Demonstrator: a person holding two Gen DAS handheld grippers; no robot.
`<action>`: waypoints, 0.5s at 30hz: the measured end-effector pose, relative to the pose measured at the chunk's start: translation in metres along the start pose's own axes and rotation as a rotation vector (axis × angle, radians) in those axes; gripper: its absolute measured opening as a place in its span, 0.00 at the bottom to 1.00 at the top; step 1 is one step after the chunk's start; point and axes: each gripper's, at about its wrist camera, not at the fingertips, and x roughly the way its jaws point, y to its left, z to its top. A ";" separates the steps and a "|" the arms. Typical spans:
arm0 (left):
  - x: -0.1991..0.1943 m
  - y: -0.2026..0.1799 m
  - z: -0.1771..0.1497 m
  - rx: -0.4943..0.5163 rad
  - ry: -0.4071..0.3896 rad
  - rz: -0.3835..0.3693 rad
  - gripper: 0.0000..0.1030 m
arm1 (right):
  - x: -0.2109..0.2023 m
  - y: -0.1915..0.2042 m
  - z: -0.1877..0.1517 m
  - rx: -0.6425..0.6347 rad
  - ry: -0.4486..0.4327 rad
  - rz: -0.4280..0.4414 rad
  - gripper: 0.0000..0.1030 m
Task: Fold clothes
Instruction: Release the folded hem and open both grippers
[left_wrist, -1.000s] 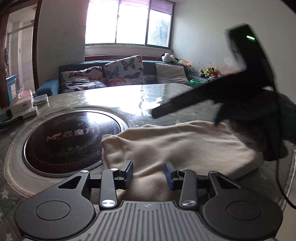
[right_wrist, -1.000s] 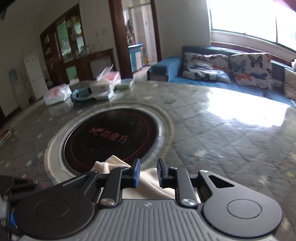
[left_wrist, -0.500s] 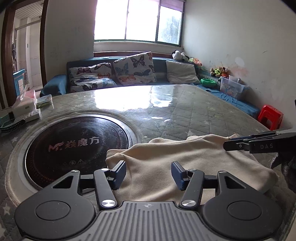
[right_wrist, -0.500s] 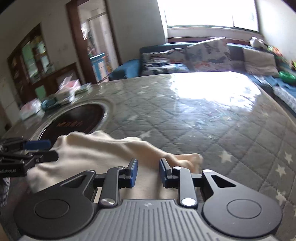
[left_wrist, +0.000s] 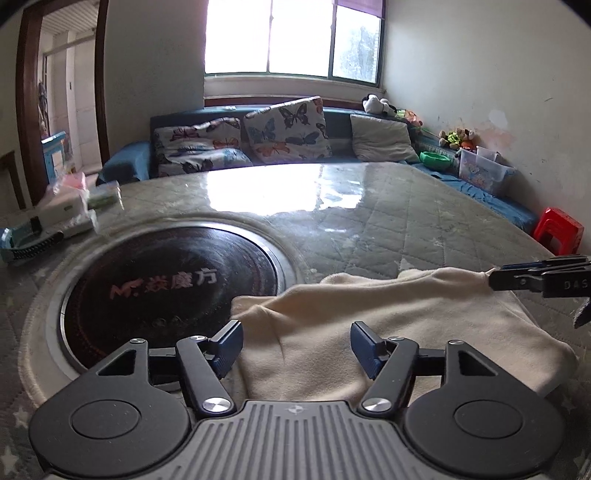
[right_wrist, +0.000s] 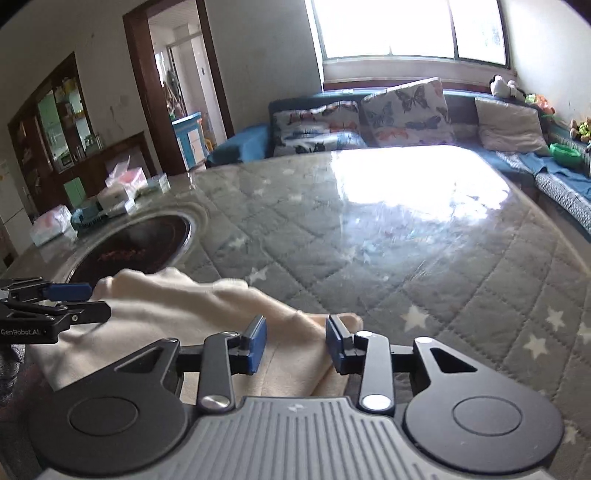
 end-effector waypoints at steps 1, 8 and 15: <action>-0.005 0.000 0.000 0.009 -0.013 0.012 0.68 | -0.006 0.003 0.000 -0.020 -0.011 -0.008 0.36; -0.019 0.003 -0.013 0.029 -0.010 0.075 0.69 | -0.036 0.032 -0.016 -0.197 -0.029 -0.071 0.46; -0.017 0.006 -0.029 0.030 0.016 0.127 0.69 | -0.043 0.040 -0.048 -0.238 -0.033 -0.163 0.59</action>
